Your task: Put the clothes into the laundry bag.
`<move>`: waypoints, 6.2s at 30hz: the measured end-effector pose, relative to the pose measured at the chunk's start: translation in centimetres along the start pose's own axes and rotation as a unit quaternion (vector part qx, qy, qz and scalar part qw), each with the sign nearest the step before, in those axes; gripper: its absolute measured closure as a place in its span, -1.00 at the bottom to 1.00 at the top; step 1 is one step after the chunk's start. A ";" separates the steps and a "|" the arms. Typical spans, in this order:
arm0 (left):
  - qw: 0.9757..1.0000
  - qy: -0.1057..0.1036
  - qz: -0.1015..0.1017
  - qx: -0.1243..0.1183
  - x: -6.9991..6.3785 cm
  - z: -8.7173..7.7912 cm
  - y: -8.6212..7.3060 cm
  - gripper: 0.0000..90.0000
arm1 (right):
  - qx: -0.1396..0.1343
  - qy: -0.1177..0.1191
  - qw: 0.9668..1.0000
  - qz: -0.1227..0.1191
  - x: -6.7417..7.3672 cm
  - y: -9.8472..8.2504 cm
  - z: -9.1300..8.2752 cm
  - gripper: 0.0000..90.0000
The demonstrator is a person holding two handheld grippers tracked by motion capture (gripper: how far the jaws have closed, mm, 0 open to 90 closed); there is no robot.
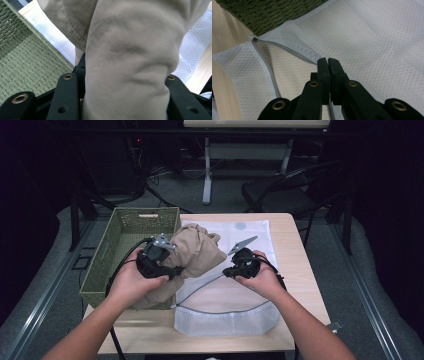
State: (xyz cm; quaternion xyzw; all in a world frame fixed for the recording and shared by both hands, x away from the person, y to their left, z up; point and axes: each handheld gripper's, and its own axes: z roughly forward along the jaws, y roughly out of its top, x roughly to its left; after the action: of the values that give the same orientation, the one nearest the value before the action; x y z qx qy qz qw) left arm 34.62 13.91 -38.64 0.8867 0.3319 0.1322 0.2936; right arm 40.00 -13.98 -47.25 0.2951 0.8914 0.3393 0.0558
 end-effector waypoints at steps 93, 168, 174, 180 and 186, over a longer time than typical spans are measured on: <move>0.993 -0.092 0.054 0.056 -8.4 8.0 -4.6 0.21 | -0.016 -0.011 0.999 0.035 -2.9 2.3 0.0 0.97; 0.993 -0.074 -0.037 0.087 -7.1 13.3 -3.8 0.20 | -0.061 0.004 0.998 -0.011 1.9 0.9 -3.0 0.97; 0.993 -0.060 -0.040 0.088 -7.0 14.1 -3.6 0.15 | -0.057 0.001 0.998 -0.012 1.9 1.0 -3.0 0.97; 0.992 -0.054 -0.050 0.099 -6.8 15.4 -3.8 0.13 | -0.048 -0.005 0.999 -0.016 2.0 0.8 -2.4 0.97; 0.993 -0.057 -0.050 0.085 -6.9 15.9 -4.3 0.06 | -0.047 -0.003 0.999 -0.011 1.8 0.6 -2.0 0.97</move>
State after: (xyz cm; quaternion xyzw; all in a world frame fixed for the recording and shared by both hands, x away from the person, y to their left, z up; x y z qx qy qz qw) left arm 34.12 5.05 -54.09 0.8969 0.3685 0.0376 0.2415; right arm 38.16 -13.77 -45.15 0.2830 0.8776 0.3794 0.0760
